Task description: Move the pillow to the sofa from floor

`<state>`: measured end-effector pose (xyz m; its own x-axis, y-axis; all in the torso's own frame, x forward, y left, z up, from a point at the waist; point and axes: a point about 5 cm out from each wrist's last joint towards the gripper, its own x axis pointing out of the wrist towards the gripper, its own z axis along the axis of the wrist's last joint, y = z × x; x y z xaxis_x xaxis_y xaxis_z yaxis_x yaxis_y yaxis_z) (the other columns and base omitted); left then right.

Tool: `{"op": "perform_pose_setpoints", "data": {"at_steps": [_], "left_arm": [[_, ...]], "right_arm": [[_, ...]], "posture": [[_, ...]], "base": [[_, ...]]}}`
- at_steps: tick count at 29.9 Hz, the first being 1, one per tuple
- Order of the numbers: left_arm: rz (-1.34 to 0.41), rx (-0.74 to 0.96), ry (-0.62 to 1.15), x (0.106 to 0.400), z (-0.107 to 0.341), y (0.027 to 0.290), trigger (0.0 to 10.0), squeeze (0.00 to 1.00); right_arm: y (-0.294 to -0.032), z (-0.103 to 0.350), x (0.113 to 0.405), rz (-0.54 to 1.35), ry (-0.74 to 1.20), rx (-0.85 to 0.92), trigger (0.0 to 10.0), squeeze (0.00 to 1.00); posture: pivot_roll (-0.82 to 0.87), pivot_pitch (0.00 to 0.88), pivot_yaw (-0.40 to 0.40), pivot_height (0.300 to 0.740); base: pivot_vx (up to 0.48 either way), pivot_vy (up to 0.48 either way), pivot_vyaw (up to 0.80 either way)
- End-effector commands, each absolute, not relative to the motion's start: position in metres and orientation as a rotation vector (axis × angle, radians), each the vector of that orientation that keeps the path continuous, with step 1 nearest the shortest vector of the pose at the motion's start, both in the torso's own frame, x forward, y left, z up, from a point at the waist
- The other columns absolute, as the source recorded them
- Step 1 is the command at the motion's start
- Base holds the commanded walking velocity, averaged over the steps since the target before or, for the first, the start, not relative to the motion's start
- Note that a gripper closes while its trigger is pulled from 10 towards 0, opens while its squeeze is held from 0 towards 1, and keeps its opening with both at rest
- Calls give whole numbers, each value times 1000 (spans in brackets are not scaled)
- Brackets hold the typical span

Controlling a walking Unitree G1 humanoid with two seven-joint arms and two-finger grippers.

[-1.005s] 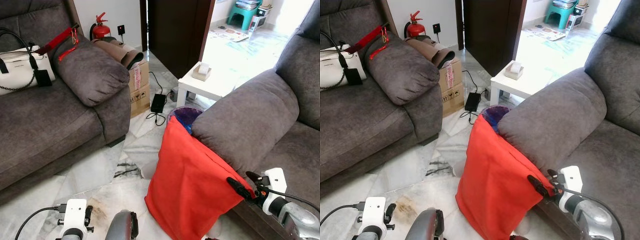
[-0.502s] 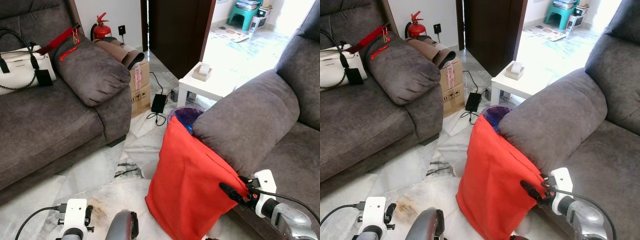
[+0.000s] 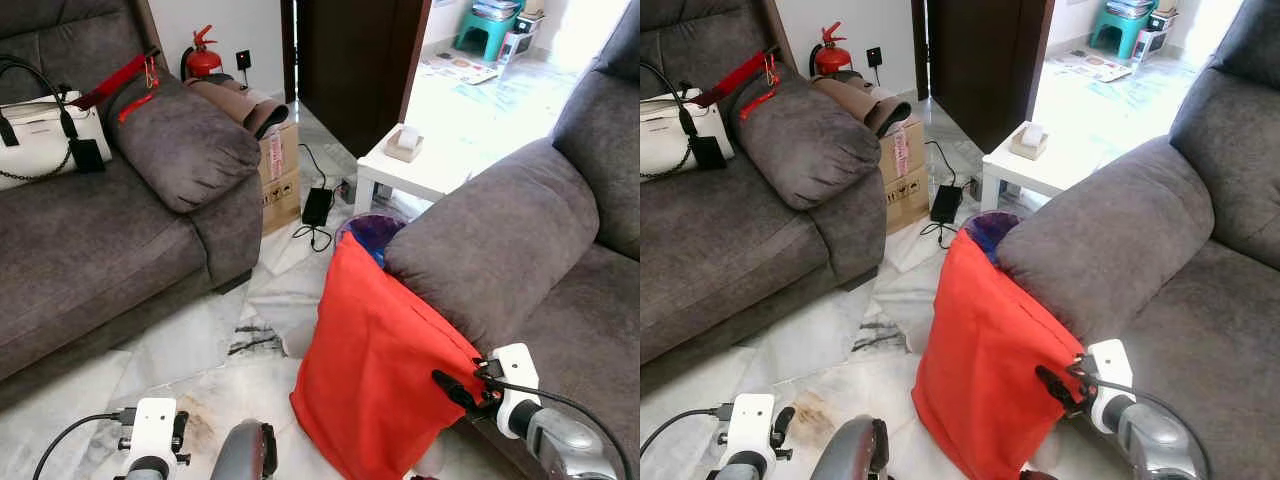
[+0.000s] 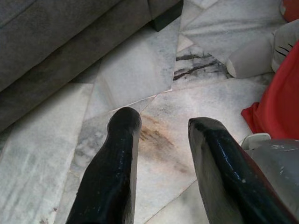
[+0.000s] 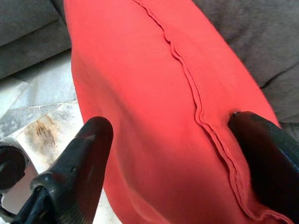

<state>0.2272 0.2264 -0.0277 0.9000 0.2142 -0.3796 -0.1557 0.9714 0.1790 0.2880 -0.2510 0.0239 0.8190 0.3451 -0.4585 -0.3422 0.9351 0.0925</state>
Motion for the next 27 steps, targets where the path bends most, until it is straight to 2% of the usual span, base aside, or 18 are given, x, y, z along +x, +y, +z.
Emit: {"op": "perform_pose_setpoints", "data": {"at_steps": [1,4,5,6,7,8,14,27], "left_arm": [[198,152,430,221,-31,229,10000,0],[198,152,426,222,-31,229,10000,0],[196,153,425,222,-31,229,10000,0],[196,153,425,222,-31,229,10000,0],[196,152,426,222,-31,229,10000,0],[197,153,428,222,-31,229,10000,0],[201,157,430,223,-30,232,10000,0],[204,161,425,225,-28,234,10000,0]], "right_arm": [[-246,19,287,361,514,9,10000,0],[-245,18,287,352,516,10,10000,0],[-244,18,288,350,519,2,7529,0],[-244,18,288,350,519,2,7529,0],[-244,18,288,347,522,-8,4824,0],[-244,17,288,343,533,-29,0,0],[-244,14,286,338,559,-91,0,0],[-240,10,284,336,564,-69,0,0]], "posture": [[174,143,5,597],[176,143,3,597],[175,144,2,597],[175,144,2,597],[175,144,2,597],[175,143,3,597],[182,138,7,597],[193,108,-5,597]], "base": [[0,0,0],[0,0,0],[0,0,0],[0,0,0],[0,0,0],[0,0,0],[0,0,0],[0,0,0]]}}
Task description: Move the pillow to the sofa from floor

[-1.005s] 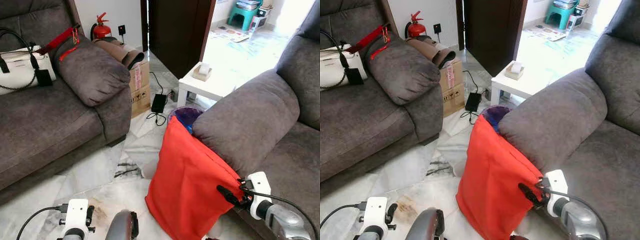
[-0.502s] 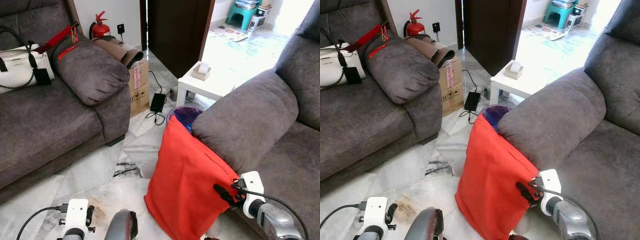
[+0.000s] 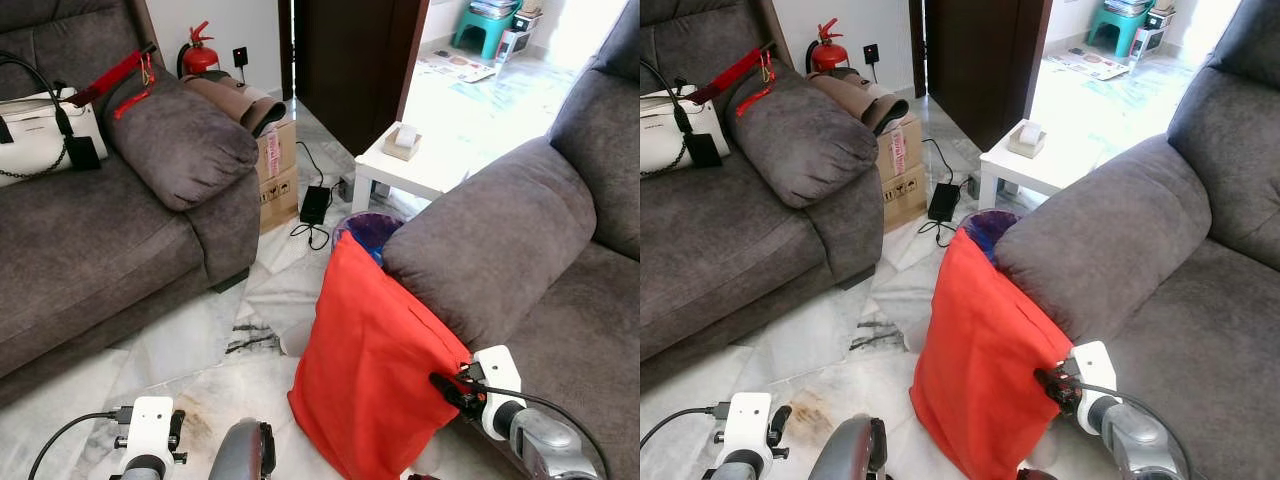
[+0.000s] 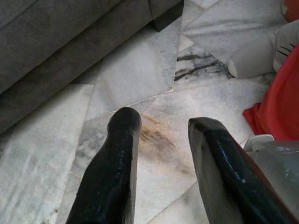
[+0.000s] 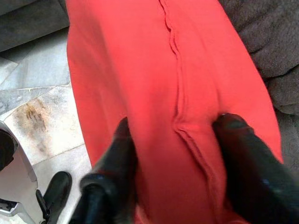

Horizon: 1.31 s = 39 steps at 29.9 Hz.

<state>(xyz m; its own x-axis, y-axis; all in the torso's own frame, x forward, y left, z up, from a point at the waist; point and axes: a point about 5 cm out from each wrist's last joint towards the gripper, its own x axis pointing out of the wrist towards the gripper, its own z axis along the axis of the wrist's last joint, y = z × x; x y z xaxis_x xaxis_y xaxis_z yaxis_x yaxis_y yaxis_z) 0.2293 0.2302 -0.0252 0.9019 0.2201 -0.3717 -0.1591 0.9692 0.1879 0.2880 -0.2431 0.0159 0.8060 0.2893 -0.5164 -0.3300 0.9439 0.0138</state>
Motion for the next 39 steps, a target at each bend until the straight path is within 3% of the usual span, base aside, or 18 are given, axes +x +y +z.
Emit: {"op": "perform_pose_setpoints", "data": {"at_steps": [1,22,39], "left_arm": [[203,161,426,226,-28,234,10000,0],[188,159,444,229,-29,232,10000,0],[178,154,453,225,-33,229,10000,0]], "right_arm": [[-240,10,284,335,565,-67,0,0],[-231,0,276,352,582,-77,0,0],[-217,-5,266,386,484,32,0,0]], "posture": [[191,106,-6,597],[157,51,6,597],[149,26,8,597]], "base": [[0,0,0],[0,0,0],[0,0,0]]}}
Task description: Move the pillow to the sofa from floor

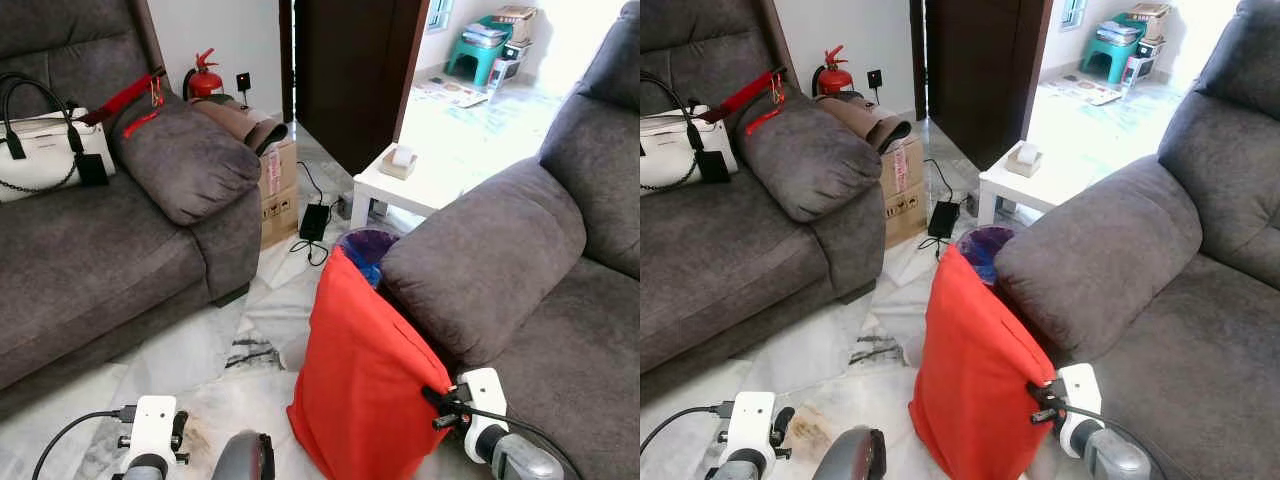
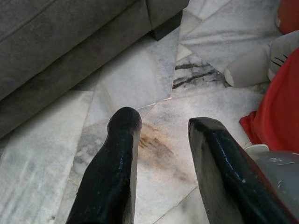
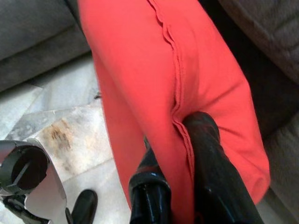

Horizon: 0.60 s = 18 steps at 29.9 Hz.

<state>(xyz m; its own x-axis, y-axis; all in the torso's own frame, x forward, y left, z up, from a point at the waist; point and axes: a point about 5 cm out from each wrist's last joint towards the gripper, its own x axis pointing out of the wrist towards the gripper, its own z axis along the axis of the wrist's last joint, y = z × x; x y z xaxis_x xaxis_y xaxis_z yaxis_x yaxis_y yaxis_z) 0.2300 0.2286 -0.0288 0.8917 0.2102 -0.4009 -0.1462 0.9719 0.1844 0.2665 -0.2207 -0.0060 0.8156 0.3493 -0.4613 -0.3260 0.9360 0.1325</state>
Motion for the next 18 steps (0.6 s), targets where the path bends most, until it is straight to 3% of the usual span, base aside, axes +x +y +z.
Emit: {"op": "perform_pose_setpoints", "data": {"at_steps": [1,8,10,18], "left_arm": [[177,153,454,226,-33,228,10000,0],[188,141,448,227,-31,230,10000,0],[196,143,454,225,-32,233,10000,0],[202,125,454,228,-30,234,10000,0]], "right_arm": [[-214,-6,264,407,466,40,0,0],[-215,4,271,329,365,89,0,0],[-212,10,274,296,289,144,10000,0],[-212,20,280,203,188,268,10000,0]], "posture": [[147,27,8,597],[140,60,14,597],[135,68,22,597],[134,82,32,612]], "base": [[0,0,0],[0,0,0],[0,0,0],[0,0,0]]}}
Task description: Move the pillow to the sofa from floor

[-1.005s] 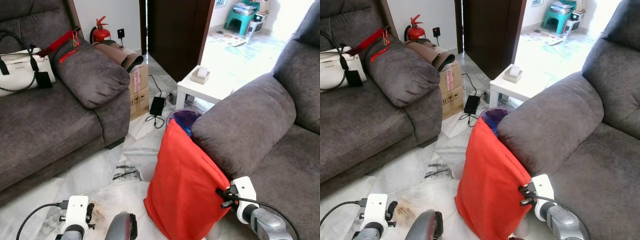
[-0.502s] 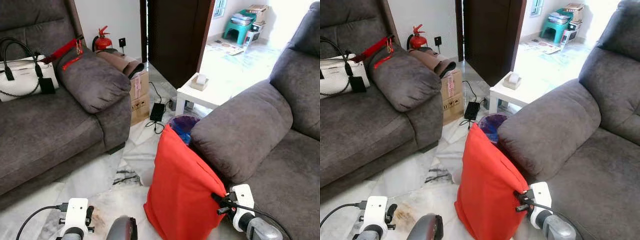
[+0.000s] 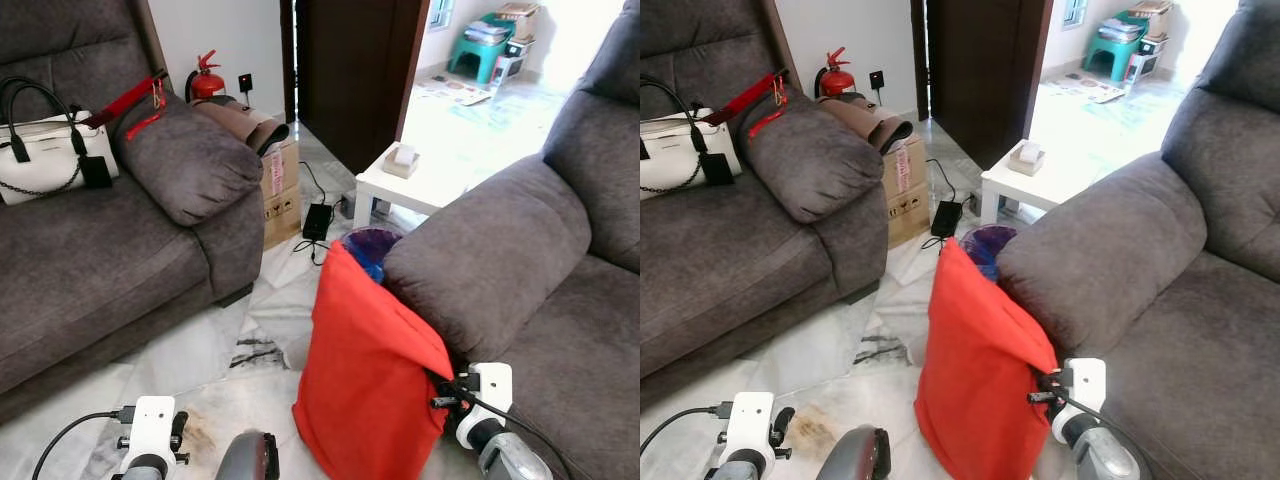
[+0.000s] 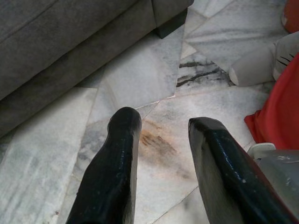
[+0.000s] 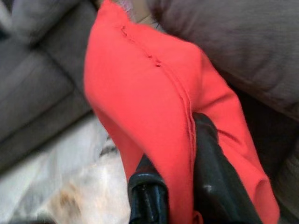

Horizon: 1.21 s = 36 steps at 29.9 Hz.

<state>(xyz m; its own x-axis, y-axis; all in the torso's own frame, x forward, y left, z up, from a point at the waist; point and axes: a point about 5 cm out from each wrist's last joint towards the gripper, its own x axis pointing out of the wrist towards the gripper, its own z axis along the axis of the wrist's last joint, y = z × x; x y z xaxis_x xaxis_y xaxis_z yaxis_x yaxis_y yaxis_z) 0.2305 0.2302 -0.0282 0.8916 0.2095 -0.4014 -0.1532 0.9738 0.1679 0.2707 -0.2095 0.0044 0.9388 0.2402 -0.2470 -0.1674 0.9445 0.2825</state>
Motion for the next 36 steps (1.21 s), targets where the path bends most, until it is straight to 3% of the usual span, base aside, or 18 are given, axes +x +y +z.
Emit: {"op": "perform_pose_setpoints", "data": {"at_steps": [1,23,36], "left_arm": [[202,125,454,228,-30,234,10000,0],[214,113,433,231,-27,236,10000,0],[194,93,397,237,-21,239,10000,0]], "right_arm": [[-212,20,280,203,188,268,10000,0],[-211,35,289,237,123,310,10000,0],[-217,43,298,232,124,291,10000,0]], "posture": [[134,82,32,612],[136,85,30,737],[141,74,35,740]], "base": [[0,0,0],[0,0,0],[0,0,0]]}}
